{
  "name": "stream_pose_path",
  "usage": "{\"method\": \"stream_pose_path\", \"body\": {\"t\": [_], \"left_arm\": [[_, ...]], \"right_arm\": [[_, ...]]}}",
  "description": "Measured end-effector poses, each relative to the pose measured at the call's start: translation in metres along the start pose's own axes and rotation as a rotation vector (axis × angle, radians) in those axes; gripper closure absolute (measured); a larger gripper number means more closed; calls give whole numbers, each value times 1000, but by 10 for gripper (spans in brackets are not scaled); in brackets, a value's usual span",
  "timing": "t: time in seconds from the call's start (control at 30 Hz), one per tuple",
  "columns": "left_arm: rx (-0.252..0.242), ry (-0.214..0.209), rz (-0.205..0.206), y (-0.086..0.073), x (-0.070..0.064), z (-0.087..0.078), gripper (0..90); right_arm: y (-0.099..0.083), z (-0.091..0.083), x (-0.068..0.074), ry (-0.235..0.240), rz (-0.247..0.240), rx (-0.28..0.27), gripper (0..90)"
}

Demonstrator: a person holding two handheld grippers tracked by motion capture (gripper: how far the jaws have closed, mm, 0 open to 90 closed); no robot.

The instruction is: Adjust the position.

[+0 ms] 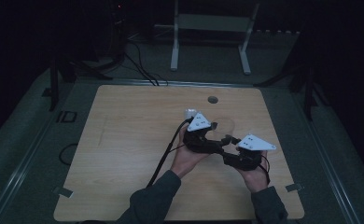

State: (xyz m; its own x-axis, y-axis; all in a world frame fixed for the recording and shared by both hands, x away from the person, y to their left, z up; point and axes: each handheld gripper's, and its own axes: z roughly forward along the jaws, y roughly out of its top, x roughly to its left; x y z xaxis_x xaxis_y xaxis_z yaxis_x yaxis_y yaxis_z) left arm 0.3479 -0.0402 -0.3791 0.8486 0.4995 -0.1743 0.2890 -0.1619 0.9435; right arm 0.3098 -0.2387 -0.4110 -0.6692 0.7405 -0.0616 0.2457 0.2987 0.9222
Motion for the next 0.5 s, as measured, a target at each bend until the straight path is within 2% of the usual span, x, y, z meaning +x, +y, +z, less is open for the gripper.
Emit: {"method": "stream_pose_path", "body": {"t": [0.5], "left_arm": [[-55, -8, -53, 0, -3, 3, 233]], "right_arm": [[-5, 1, 3, 10, 17, -15, 409]]}}
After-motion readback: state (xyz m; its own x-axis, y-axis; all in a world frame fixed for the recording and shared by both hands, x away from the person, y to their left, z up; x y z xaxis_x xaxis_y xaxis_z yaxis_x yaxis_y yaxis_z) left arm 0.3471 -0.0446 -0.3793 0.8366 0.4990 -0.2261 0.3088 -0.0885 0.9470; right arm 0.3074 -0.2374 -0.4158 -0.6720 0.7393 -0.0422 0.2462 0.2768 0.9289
